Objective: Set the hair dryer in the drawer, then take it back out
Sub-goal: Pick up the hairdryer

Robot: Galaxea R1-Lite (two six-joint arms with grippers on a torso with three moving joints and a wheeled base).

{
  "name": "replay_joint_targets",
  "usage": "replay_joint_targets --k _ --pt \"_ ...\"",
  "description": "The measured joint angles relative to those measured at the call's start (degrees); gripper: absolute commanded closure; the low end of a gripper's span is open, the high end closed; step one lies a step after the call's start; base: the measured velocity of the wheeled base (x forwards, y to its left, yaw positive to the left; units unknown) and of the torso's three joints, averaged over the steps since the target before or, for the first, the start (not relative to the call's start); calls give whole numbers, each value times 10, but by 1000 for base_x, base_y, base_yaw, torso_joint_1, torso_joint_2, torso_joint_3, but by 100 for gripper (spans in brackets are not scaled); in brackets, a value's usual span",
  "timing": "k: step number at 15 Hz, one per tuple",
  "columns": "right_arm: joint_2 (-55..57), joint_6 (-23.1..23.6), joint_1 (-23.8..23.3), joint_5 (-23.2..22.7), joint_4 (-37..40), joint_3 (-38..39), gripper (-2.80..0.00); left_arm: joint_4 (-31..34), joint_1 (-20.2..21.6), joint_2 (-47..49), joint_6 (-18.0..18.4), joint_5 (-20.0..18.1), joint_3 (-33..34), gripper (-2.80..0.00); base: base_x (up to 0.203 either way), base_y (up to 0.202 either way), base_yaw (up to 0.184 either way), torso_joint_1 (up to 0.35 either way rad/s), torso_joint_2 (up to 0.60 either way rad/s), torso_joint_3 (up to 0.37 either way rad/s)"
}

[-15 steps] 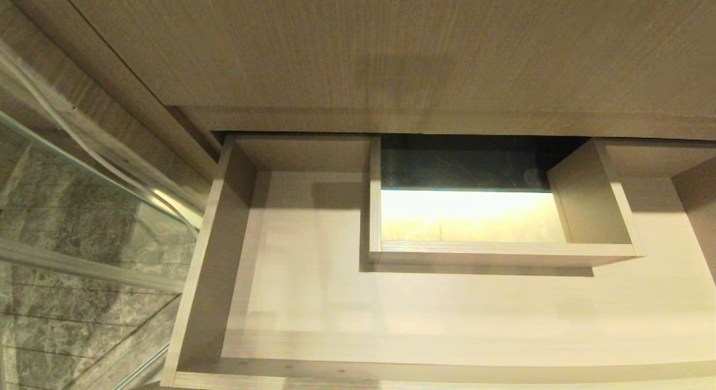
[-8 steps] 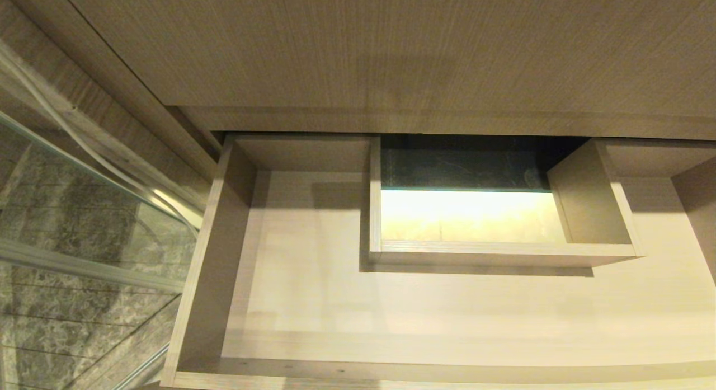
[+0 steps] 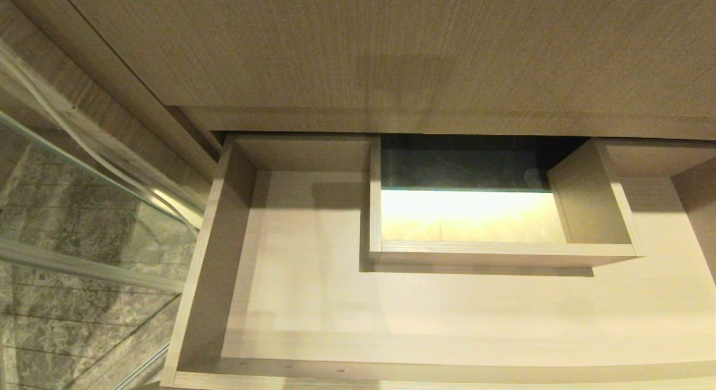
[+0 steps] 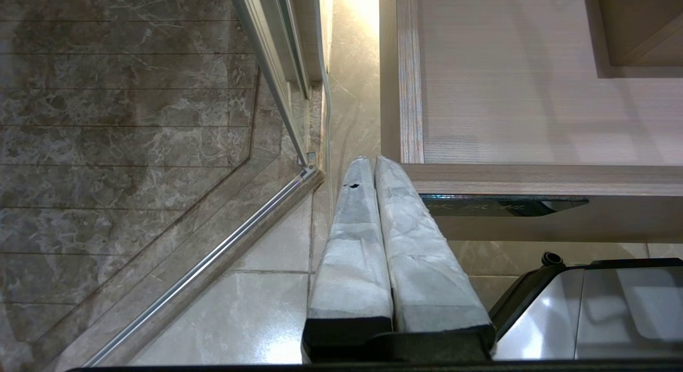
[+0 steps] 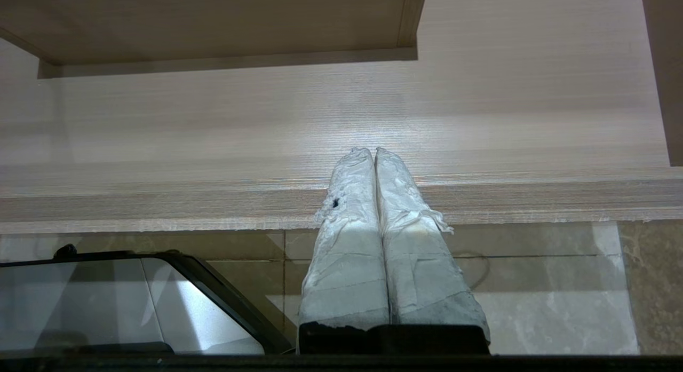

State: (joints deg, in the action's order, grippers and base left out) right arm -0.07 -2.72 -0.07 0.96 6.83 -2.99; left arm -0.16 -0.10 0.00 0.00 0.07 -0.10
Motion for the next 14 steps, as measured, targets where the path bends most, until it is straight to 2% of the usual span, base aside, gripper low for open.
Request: replay_joint_targets --k 14 --pt "0 0 0 0 0 0 0 0 0 0 0 0 0 0 0 0 0 0 0 0"
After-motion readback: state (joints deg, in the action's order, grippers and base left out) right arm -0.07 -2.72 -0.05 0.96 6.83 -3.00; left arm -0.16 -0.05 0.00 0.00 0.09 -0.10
